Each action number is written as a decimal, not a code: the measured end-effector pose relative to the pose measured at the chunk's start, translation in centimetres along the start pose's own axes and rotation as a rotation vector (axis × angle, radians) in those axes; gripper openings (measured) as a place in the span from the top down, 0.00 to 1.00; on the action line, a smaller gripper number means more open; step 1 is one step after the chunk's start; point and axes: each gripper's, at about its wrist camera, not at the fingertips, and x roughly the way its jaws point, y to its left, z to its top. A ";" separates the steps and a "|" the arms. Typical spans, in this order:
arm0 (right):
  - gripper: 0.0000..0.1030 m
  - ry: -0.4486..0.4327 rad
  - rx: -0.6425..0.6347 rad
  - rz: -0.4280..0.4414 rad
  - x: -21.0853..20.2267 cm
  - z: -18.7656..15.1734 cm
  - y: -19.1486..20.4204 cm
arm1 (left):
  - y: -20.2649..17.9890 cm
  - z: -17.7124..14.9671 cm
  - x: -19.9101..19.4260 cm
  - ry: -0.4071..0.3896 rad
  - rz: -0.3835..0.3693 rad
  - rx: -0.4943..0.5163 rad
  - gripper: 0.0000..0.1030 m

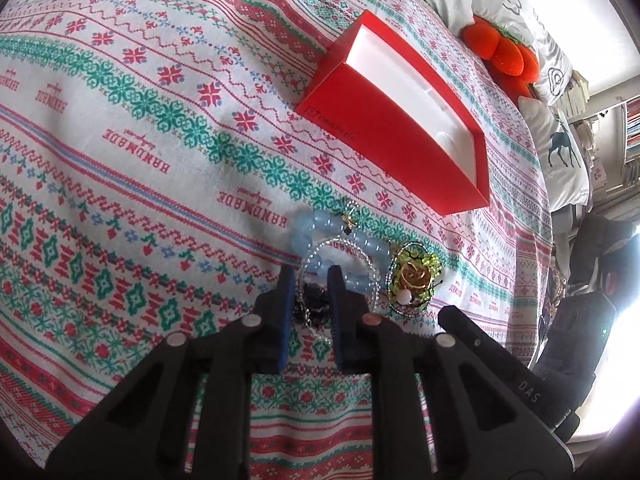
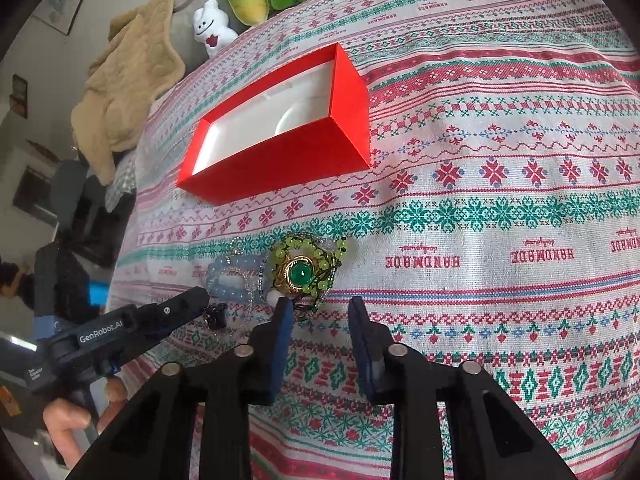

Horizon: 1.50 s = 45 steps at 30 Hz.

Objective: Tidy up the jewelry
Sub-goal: 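Close left gripper on the clear crystal bracelet while right gripper grasps the dark beaded bracelet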

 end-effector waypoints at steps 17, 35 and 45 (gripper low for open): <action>0.96 -0.037 -0.050 0.035 0.0 0.8 1.3 | -1.2 -0.2 -1.4 -0.037 -0.017 0.082 0.95; 0.82 -0.015 -0.078 -0.031 -0.3 0.5 1.1 | -2.2 -0.2 -3.8 -0.071 -0.076 0.135 0.95; 0.94 0.005 -0.183 -0.111 1.2 -0.2 2.6 | -2.8 -0.5 -4.6 -0.082 -0.083 0.158 0.95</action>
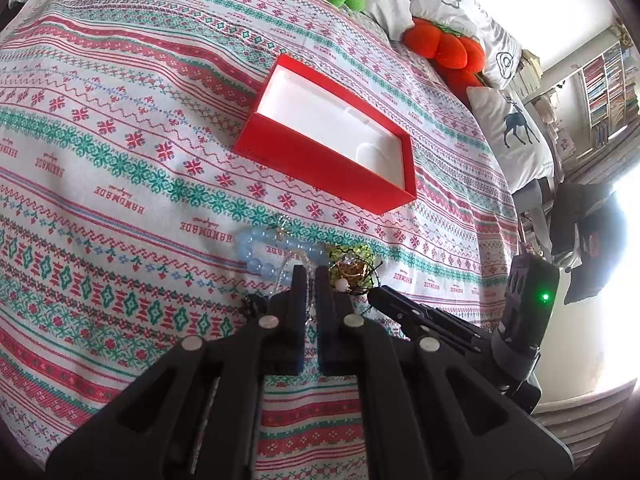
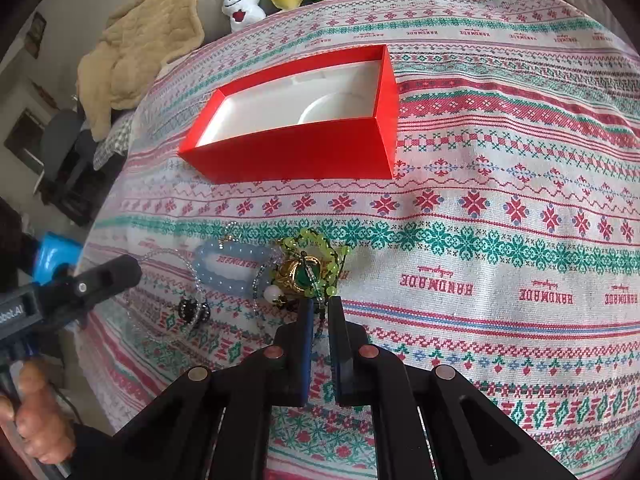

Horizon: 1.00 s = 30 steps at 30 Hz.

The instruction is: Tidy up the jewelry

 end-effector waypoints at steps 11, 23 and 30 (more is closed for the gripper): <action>0.93 -0.017 0.008 0.021 -0.2 0.3 -0.5 | -0.5 -0.2 -0.9 -0.018 0.003 0.012 0.95; 0.97 -0.040 0.003 0.094 -1.1 0.1 0.3 | -1.1 -0.3 -2.2 -0.046 -0.002 0.019 0.95; 0.96 -0.064 -0.008 0.135 -2.9 0.2 0.7 | -1.5 0.0 -2.6 -0.054 -0.016 0.024 0.95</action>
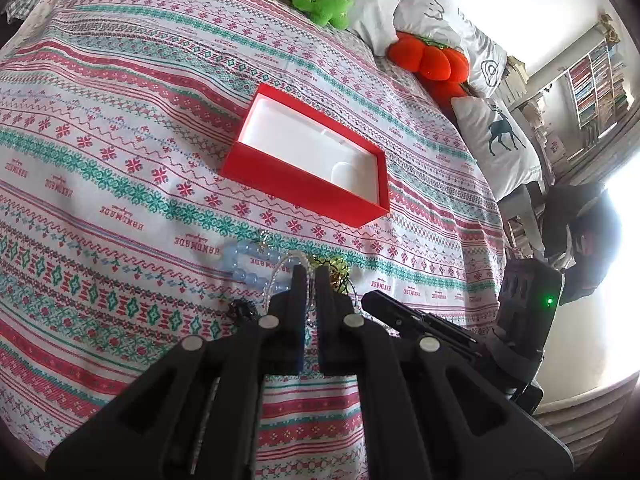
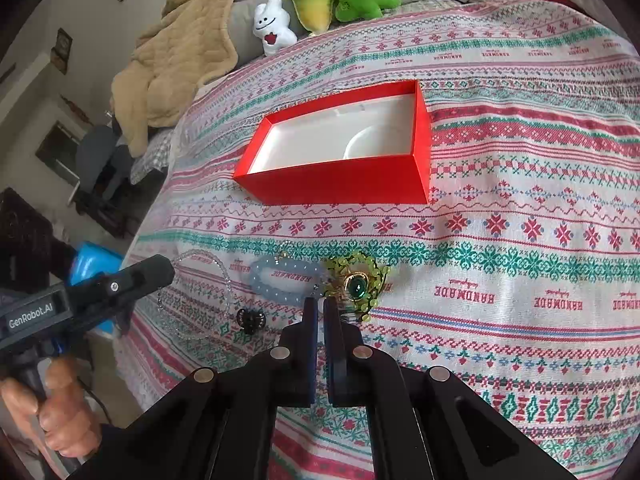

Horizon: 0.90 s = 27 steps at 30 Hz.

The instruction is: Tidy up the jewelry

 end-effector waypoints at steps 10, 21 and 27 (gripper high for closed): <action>0.62 0.059 0.120 -0.112 2.9 0.0 -3.1 | -0.1 0.0 0.4 0.009 0.003 -0.006 0.95; 0.96 0.025 0.031 -0.033 0.9 -0.3 -0.2 | -0.2 0.1 -0.2 0.002 -0.011 -0.003 0.95; 0.96 0.010 0.032 0.014 -0.2 -0.4 0.0 | -0.4 0.3 -0.6 -0.002 -0.022 0.002 0.95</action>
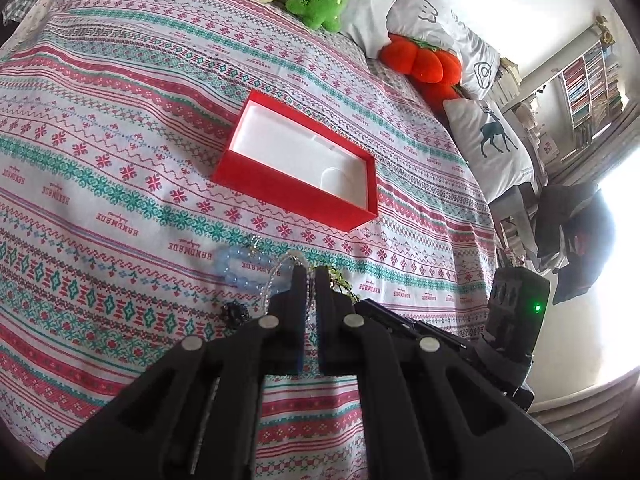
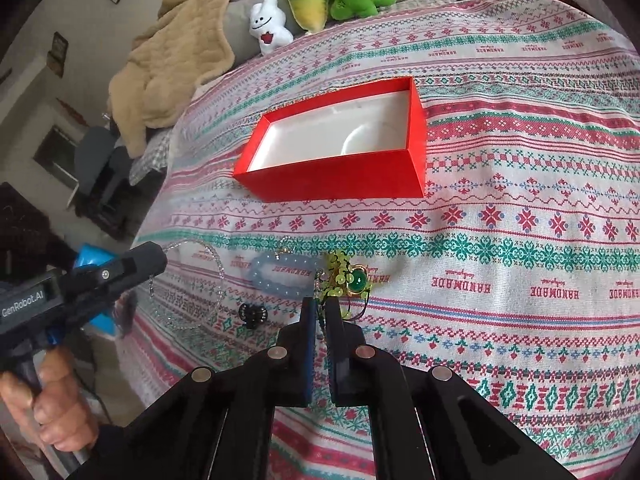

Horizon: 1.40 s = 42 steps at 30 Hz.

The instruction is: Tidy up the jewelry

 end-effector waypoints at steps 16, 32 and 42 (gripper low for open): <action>0.95 0.073 -0.054 -0.038 -0.1 -0.8 -0.4 | -0.8 0.3 0.4 0.007 -0.002 0.015 0.95; 0.97 0.037 -0.025 0.053 -1.2 -0.6 0.4 | -0.9 0.6 0.0 -0.006 -0.029 0.014 0.95; 0.82 0.127 -0.028 -0.111 1.7 -0.3 -1.4 | -1.3 1.1 0.5 0.001 -0.031 0.026 0.95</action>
